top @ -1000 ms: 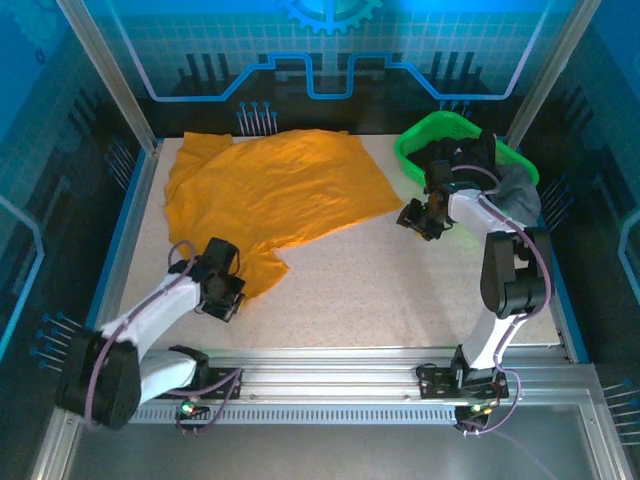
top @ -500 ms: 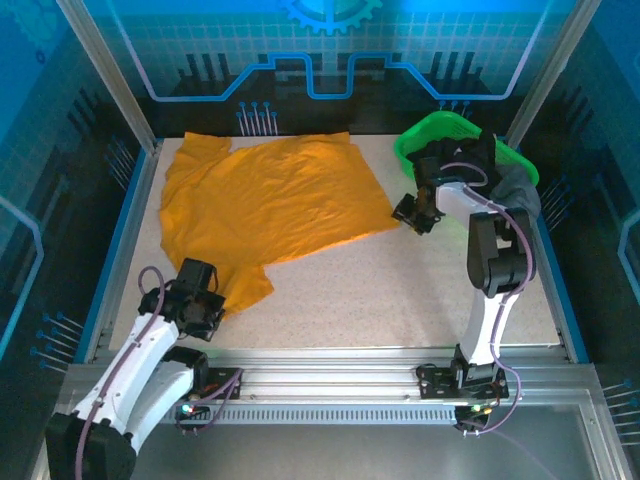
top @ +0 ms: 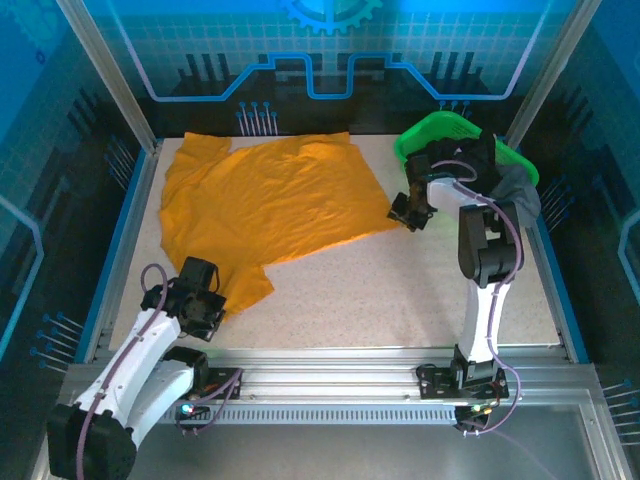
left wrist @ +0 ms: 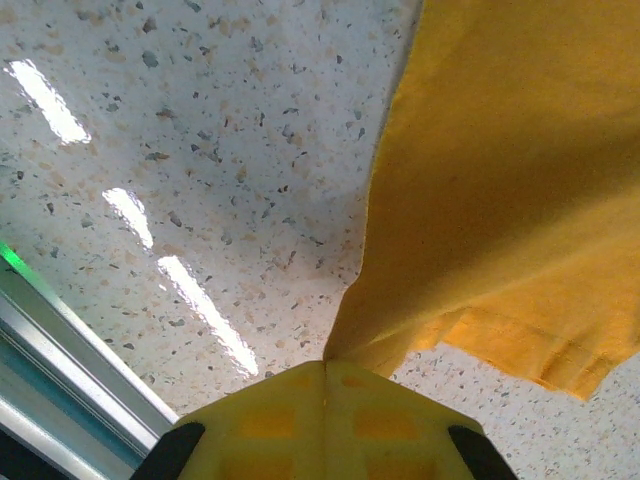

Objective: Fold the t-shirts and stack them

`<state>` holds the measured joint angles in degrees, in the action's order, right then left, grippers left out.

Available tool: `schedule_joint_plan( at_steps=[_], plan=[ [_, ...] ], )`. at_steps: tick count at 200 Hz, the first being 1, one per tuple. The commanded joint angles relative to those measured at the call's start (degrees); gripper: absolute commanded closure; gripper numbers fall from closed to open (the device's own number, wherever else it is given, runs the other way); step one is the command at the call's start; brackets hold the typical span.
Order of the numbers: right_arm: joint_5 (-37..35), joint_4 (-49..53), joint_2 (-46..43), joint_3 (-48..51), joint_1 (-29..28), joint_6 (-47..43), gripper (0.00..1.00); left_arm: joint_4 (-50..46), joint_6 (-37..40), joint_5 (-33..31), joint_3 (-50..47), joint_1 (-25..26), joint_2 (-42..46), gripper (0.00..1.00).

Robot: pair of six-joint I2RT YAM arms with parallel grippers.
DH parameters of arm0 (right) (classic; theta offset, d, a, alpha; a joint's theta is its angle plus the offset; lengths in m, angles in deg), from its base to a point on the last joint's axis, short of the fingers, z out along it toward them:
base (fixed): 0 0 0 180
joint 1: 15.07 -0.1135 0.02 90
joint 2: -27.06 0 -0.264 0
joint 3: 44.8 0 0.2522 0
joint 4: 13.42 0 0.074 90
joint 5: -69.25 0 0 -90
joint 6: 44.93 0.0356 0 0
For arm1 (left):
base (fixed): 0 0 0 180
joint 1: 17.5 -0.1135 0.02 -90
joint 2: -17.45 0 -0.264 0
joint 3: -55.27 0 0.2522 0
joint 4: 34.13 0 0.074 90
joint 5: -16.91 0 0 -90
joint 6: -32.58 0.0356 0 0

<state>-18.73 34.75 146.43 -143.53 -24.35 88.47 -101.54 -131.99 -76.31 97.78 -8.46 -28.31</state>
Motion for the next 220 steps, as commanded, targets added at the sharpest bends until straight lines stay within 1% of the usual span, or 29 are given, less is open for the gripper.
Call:
schedule_joint_plan(
  at_steps=[1, 11, 19, 24, 33, 39, 58, 71, 92, 113, 137, 157, 184, 201, 220],
  plan=[
    [0.14, 3.71, 2.76, -3.25, -1.35, 0.18, 0.66, -0.49, 1.35, -0.41, 1.66, -0.51, -0.2, 1.0],
    [-0.55, 4.5, 3.53, -3.69, -1.47, 0.67, 0.71, -0.48, 1.36, -0.46, 1.74, -0.51, -0.21, 1.0],
    [-0.95, 4.44, 3.59, -3.75, -1.67, 0.8, 0.77, -0.49, 1.48, -0.55, 1.9, -0.51, -0.18, 1.0],
    [-1.54, 4.63, 3.51, -3.8, -1.66, 0.96, 0.82, -0.49, 1.52, -0.59, 2.0, -0.51, -0.21, 1.0],
    [-3.1, 5.83, 3.14, -4.12, -1.65, 1.53, 0.95, -0.64, 1.78, -0.69, 2.22, -0.51, -0.17, 1.0],
    [-4.77, 6.77, 2.54, -4.03, -1.66, 1.86, 1.0, -0.75, 1.97, -0.72, 2.47, -0.51, -0.2, 1.0],
    [-8.37, 8.86, -0.9, -2.24, -1.15, 3.09, 1.0, -1.95, 2.62, -0.35, 3.44, -0.51, -0.21, 1.0],
    [-8.69, 10.58, -3.29, -0.13, -0.44, 3.69, 1.0, -4.27, 3.14, -0.16, 4.41, -0.51, -0.03, 1.0],
    [-8.44, 13.53, -7.22, 4.79, 0.56, 4.04, 1.0, -8.69, 3.41, -0.05, 5.59, -0.51, 1.49, 1.0],
    [-8.38, 14.01, -12.66, 12.11, 1.24, 4.18, 1.0, -12.42, 2.52, 1.09, 5.31, -0.51, 4.32, 1.0],
    [-6.14, 13.44, -18.23, 19.75, 1.49, 4.23, 1.0, -16.58, 0.6, 2.43, 4.58, -0.42, 8.1, 1.0],
    [-5.46, 13.88, -22.92, 24.54, 0.93, 3.91, 1.0, -20.89, -0.74, 2.8, 4.79, -0.42, 11.56, 1.0],
    [-5.44, 16.23, -28.57, 28.36, 0.3, 3.37, 1.0, -26.88, -2.19, 2.86, 6.05, -0.38, 16.43, 1.0],
    [-4.95, 17.46, -32.5, 30.13, 0.23, 3.36, 1.0, -26.96, -2.79, 4.14, 6.14, -0.41, 18.52, 1.0],
    [-3.94, 18.81, -35.34, 30.28, 0.23, 3.53, 1.0, -21.39, -3.1, 5.62, 6.3, -0.4, 18.07, 1.0]
  ],
)
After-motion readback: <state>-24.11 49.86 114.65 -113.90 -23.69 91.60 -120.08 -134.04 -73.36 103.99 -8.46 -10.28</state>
